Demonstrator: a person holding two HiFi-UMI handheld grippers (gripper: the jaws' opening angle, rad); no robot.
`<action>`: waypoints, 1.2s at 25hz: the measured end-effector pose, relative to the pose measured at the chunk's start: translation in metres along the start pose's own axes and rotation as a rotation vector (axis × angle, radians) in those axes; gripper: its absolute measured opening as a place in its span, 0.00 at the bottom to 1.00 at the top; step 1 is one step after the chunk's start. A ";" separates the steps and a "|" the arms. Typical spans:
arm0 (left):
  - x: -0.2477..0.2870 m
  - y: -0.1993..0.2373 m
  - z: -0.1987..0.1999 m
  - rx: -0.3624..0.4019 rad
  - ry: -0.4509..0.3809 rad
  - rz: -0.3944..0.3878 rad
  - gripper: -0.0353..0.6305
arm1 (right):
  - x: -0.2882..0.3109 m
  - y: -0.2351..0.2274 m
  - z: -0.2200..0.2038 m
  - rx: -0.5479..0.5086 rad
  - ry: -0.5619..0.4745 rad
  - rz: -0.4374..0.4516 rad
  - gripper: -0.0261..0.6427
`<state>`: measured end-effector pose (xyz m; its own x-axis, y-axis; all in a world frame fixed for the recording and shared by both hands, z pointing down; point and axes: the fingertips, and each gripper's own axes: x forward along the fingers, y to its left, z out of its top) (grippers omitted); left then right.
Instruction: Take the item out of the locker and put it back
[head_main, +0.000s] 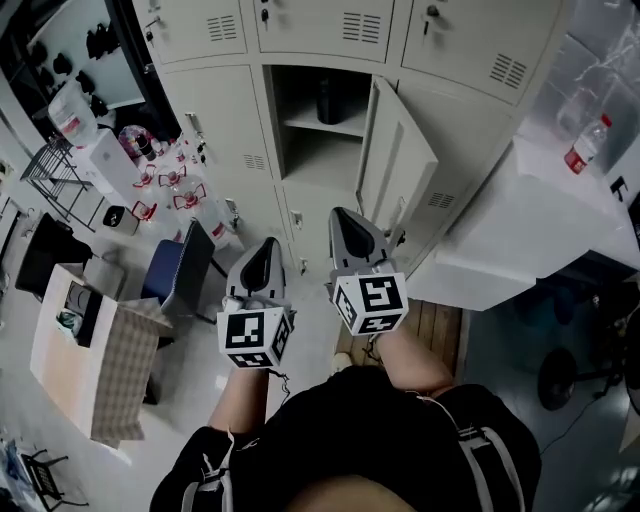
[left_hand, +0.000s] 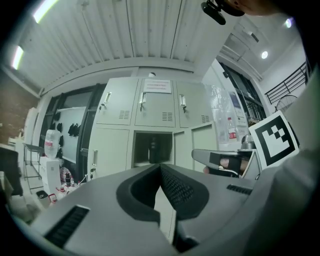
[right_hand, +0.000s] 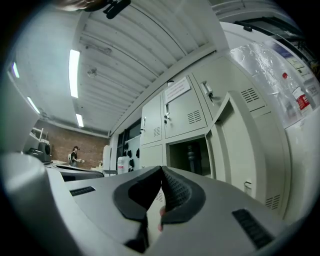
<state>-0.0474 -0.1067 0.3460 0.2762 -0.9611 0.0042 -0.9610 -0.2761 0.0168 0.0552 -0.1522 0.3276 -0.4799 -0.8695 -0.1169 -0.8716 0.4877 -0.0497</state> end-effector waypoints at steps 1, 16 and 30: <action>0.015 0.004 -0.001 -0.005 0.005 0.005 0.07 | 0.012 -0.006 -0.003 0.001 0.007 0.006 0.06; 0.145 0.067 -0.010 0.003 -0.036 -0.076 0.07 | 0.135 -0.044 -0.028 -0.028 -0.029 -0.082 0.06; 0.252 0.123 -0.002 0.016 -0.073 -0.238 0.07 | 0.246 -0.089 -0.027 -0.107 -0.055 -0.292 0.45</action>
<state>-0.0963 -0.3825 0.3514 0.4933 -0.8670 -0.0702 -0.8694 -0.4941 -0.0070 0.0121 -0.4122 0.3297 -0.2037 -0.9647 -0.1668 -0.9788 0.2040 0.0153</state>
